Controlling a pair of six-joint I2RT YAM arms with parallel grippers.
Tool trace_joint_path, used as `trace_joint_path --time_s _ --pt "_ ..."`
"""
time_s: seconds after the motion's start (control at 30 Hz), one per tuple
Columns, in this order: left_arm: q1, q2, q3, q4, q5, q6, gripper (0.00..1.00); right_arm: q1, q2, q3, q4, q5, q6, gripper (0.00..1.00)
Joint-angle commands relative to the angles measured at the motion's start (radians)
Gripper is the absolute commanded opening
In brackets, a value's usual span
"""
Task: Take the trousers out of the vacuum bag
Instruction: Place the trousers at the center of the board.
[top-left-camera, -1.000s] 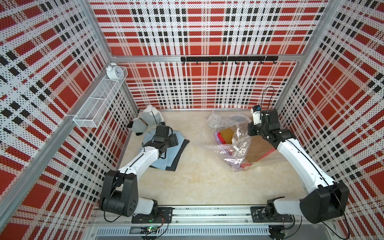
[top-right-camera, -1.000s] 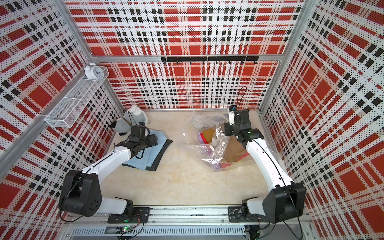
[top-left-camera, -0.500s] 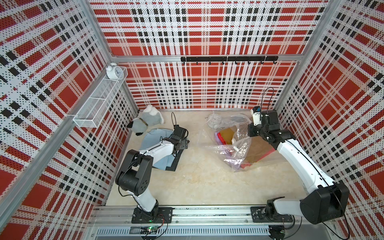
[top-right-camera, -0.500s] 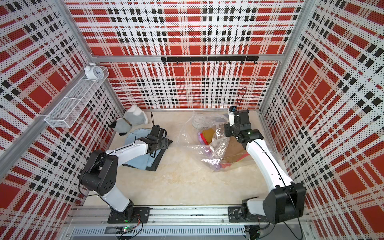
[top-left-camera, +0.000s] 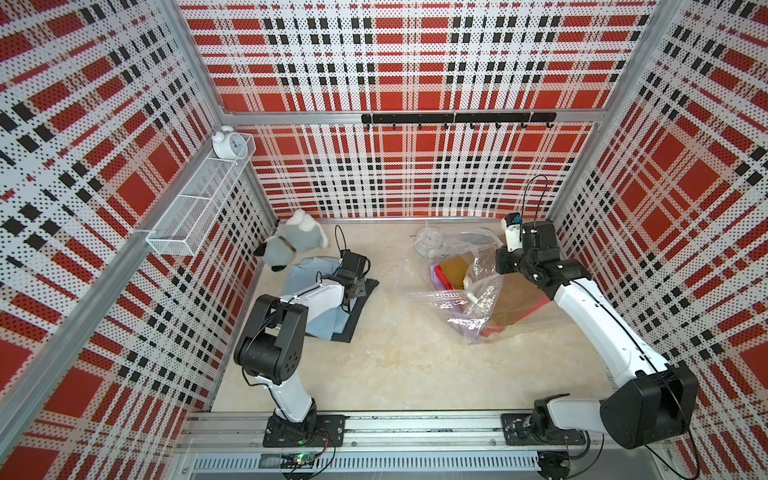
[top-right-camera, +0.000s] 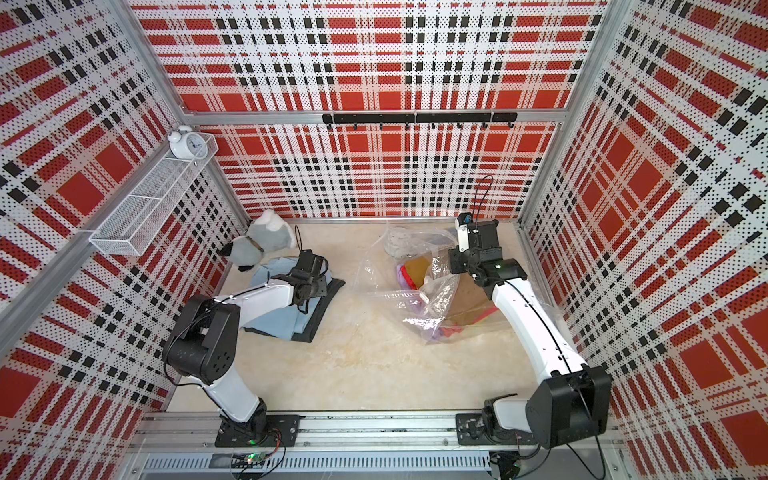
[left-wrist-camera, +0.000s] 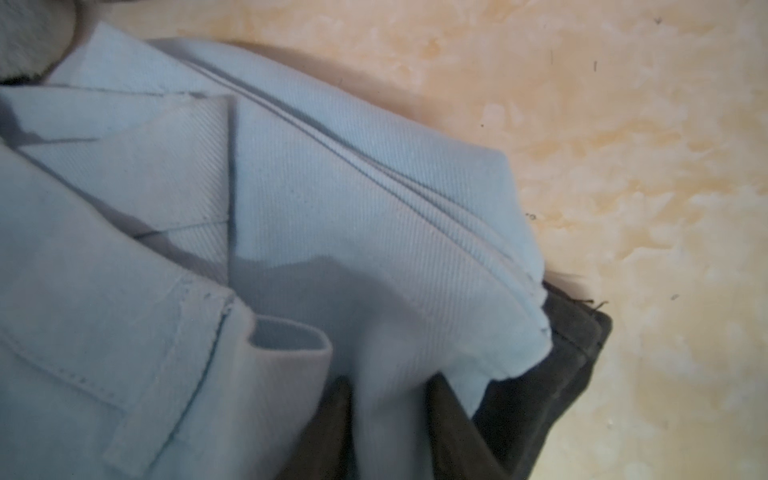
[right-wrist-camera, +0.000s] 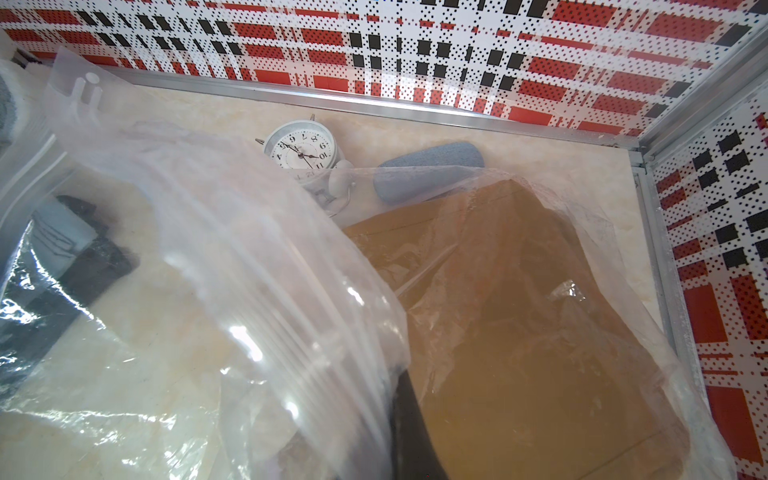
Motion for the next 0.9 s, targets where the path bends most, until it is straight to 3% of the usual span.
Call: trace_joint_path --time_s 0.0,0.17,0.47,0.63,0.87 --pt "0.028 0.006 0.006 0.017 0.039 -0.001 0.18 0.006 -0.011 -0.001 0.004 0.015 -0.013 0.0" --pt "0.053 -0.061 -0.001 0.017 0.099 0.005 0.0 0.006 -0.013 -0.001 0.003 0.017 -0.013 0.0" --pt "0.146 -0.174 -0.028 0.015 0.183 0.018 0.0 0.007 -0.011 0.016 -0.01 0.008 -0.023 0.0" --pt "0.136 -0.213 -0.024 0.014 0.28 0.036 0.0 0.007 -0.008 0.026 -0.014 0.008 -0.023 0.0" --pt "0.099 -0.218 -0.003 0.003 0.297 0.047 0.0 0.006 0.003 0.023 -0.008 -0.006 -0.014 0.0"
